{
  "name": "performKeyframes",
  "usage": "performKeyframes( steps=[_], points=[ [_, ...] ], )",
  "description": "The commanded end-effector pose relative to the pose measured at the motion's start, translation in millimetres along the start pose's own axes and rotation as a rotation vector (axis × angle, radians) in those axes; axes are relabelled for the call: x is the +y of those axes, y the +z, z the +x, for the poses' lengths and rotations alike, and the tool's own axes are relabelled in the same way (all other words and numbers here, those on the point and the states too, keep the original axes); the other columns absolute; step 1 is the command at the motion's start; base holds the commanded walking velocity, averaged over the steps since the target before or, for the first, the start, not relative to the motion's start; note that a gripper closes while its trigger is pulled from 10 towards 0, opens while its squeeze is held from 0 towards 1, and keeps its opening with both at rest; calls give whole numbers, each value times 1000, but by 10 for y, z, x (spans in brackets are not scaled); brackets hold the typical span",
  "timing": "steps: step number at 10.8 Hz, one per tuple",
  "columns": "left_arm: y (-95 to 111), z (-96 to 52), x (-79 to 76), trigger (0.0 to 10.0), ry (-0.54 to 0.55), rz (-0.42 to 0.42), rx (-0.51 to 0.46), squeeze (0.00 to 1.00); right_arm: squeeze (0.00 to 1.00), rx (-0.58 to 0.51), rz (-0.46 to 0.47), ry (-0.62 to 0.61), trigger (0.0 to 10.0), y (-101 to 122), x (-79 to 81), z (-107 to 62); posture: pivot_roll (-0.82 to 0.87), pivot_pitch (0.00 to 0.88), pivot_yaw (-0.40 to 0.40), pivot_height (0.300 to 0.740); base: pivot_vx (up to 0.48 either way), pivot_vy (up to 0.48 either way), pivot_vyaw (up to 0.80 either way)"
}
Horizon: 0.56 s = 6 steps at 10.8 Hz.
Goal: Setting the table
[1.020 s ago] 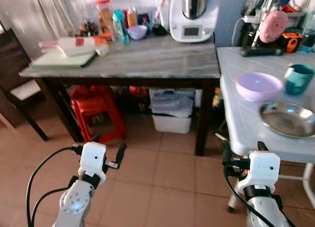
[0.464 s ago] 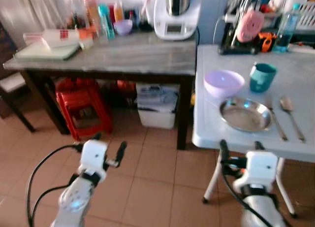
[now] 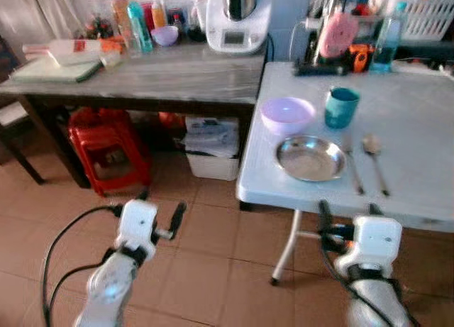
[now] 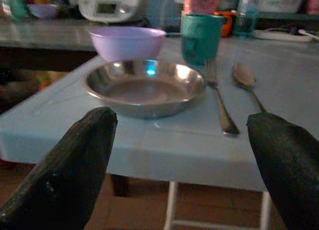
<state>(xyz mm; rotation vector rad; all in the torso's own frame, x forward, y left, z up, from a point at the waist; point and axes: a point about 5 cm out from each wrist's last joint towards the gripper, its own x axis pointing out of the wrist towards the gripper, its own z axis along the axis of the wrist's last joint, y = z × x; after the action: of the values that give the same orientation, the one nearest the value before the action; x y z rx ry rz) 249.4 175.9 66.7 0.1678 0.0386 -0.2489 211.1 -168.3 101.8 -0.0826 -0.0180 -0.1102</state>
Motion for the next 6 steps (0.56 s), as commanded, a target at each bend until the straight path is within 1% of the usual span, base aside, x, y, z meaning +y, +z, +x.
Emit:
performKeyframes(
  steps=[1, 3, 5, 6],
  points=[
    [12, 17, -27, 10000, -4, -34, -21, 0, 0, -4, -5, -5, 10000, 4, -32, 14, 51, 0, 98, 740, 0, 0, 0],
    [4, 22, -85, 10000, -44, -38, -20, 0, 0, -4, -12, -7, 10000, -5, -27, 20, 49, 0, 100, 740, 0, 0, 0],
    [-6, 52, -150, 10000, -66, -80, -23, 0, 0, 2, -16, -5, 10000, -17, -52, 22, 43, 0, 82, 740, 0, 0, 0],
    [-12, 63, -207, 10000, -63, -100, -29, 0, 0, 7, -32, 13, 10000, -16, -76, 28, 39, 0, 58, 740, 0, 0, 0]
  ],
)
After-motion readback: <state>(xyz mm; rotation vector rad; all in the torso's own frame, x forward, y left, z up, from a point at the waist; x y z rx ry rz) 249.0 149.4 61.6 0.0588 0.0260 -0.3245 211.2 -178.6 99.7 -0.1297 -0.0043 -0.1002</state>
